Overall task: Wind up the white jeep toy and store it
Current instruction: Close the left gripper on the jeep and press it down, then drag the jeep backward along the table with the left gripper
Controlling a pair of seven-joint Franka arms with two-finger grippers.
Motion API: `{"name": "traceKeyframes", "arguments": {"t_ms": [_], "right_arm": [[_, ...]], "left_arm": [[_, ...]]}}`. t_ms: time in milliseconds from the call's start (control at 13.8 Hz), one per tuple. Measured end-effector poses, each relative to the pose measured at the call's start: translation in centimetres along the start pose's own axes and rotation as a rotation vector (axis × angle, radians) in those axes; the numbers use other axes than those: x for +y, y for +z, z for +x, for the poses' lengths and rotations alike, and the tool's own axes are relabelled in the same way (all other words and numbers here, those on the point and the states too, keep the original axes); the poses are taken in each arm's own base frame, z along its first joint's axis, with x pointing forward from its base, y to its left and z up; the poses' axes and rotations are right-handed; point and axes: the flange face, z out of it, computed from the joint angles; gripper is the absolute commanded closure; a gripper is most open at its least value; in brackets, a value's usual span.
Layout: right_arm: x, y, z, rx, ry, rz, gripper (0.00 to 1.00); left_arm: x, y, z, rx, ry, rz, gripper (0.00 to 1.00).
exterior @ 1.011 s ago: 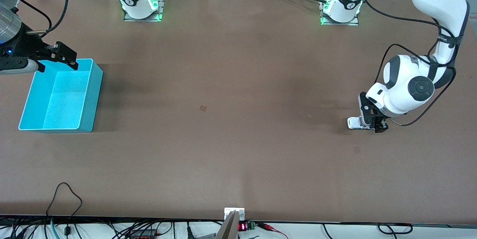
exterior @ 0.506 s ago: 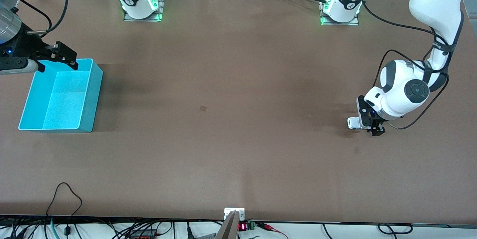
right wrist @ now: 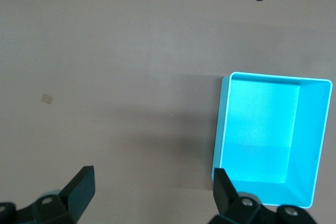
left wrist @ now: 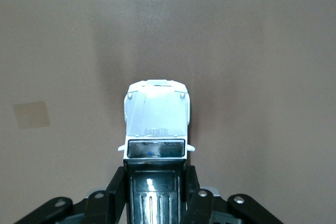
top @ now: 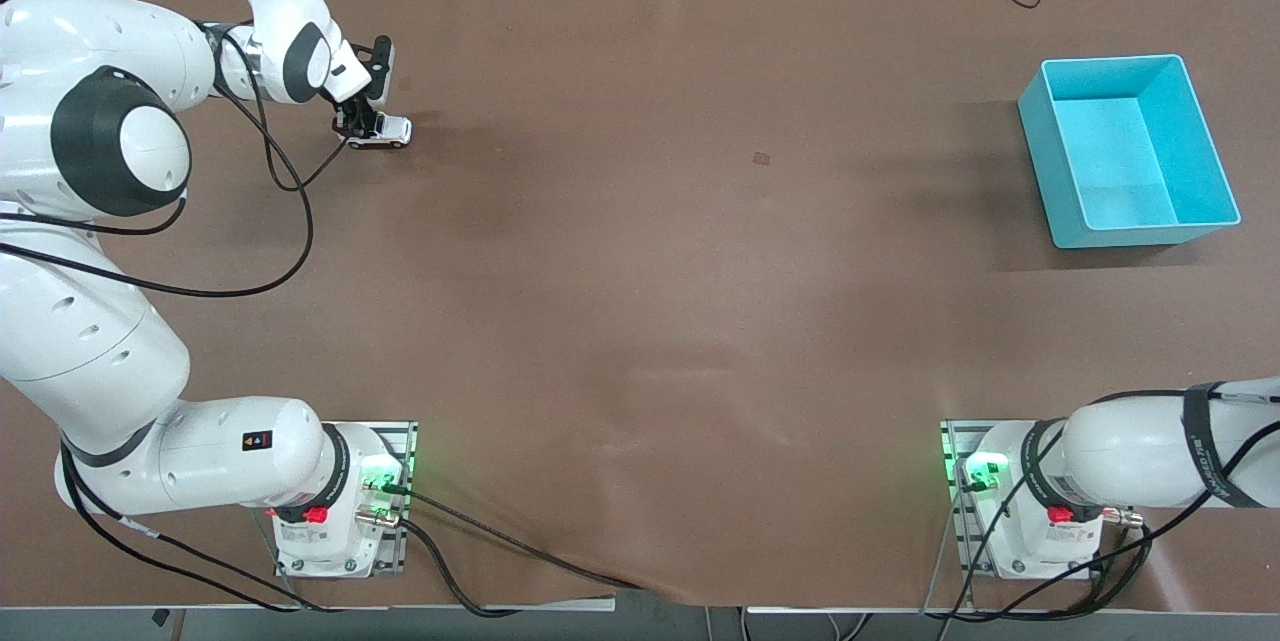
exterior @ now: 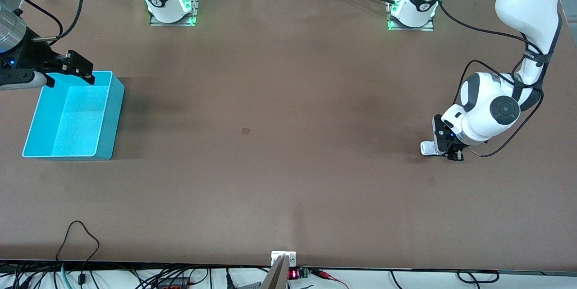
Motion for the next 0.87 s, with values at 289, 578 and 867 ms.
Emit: {"name": "traceKeyframes", "arguments": {"t_ms": [289, 578, 867], "right_arm": [[-0.1, 0.0, 0.0, 0.000, -0.002, 0.000, 0.00], [-0.1, 0.0, 0.0, 0.000, -0.002, 0.000, 0.00], [-0.1, 0.0, 0.0, 0.000, -0.002, 0.000, 0.00]], "left_arm": [[0.0, 0.1, -0.9, 0.000, -0.002, -0.001, 0.69], [0.1, 0.4, -4.4, -0.001, -0.010, -0.003, 0.69], [0.3, 0.8, -12.1, -0.004, -0.006, 0.004, 0.69]]}}
